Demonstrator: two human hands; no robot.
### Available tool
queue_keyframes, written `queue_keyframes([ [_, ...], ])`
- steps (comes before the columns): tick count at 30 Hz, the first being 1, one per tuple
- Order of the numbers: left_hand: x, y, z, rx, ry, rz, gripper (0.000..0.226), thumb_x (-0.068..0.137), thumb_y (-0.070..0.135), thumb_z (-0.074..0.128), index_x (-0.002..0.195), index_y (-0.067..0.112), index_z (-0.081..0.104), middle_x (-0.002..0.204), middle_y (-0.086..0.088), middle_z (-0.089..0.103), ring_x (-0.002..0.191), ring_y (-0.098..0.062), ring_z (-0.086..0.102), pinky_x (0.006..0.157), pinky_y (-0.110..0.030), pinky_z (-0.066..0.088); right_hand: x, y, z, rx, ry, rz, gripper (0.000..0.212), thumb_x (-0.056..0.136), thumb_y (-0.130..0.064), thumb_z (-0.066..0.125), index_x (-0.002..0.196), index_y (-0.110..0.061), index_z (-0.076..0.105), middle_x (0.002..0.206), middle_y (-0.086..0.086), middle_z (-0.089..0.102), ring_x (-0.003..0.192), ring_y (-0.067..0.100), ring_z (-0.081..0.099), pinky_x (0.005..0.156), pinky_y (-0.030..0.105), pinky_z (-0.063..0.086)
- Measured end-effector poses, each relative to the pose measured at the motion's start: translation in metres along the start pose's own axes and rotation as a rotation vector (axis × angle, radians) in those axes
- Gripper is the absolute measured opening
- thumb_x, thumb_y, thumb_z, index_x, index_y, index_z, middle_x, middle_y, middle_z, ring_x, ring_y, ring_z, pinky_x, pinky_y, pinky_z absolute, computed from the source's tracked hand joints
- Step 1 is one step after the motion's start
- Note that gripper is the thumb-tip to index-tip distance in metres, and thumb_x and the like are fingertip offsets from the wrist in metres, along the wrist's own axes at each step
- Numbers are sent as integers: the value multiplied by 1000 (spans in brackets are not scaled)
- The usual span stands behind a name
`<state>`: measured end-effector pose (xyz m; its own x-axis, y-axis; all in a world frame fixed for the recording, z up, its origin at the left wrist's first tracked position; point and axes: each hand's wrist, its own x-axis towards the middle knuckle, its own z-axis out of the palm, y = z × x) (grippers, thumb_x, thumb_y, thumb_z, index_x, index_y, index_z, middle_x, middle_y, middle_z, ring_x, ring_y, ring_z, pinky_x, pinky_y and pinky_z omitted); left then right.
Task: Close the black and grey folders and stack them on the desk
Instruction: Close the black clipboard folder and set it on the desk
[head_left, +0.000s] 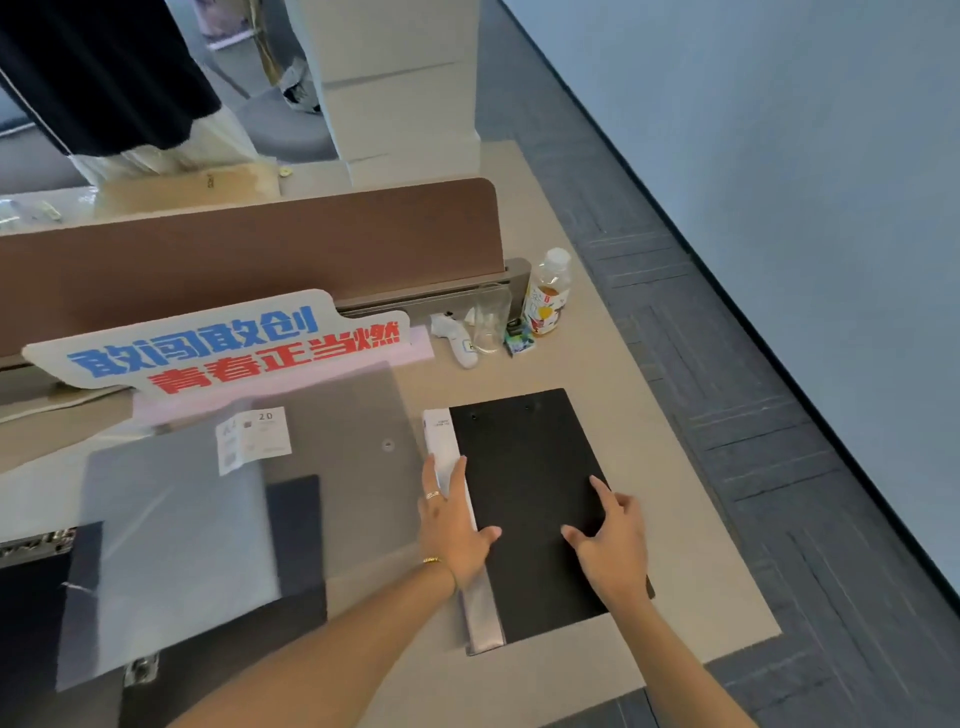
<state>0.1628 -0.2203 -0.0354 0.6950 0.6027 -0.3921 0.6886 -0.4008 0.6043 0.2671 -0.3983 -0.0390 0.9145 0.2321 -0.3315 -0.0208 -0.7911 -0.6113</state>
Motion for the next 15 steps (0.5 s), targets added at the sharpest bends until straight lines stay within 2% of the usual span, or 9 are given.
queue_keyframes([
  [4,10,5,25,115,-23,12,93,85,38,76,158,36,19,165,2,-17,144,-31,28,115,-36,36,18,22,4,-37,-21,28,78,82,-31,79,149,-32,39,136,-1,41,120,20,52,105,39,49],
  [10,16,1,41,246,-36,-30,91,88,45,69,158,38,12,166,-2,-18,147,-31,20,114,-36,36,27,34,11,-148,-36,-13,74,85,-31,75,149,-28,39,145,7,38,134,28,39,113,42,40],
  [12,16,0,36,223,-32,-49,85,90,46,65,157,38,14,167,0,-12,149,-31,19,117,-40,33,27,29,12,-186,-12,-42,68,86,-33,73,146,-28,43,153,8,34,140,29,33,116,45,36],
  [15,11,-6,16,139,-7,-28,71,94,38,60,154,35,23,165,-1,9,147,-29,25,118,-39,32,20,6,18,-133,13,-93,61,88,-29,71,144,-30,45,157,7,32,144,29,31,117,48,35],
])
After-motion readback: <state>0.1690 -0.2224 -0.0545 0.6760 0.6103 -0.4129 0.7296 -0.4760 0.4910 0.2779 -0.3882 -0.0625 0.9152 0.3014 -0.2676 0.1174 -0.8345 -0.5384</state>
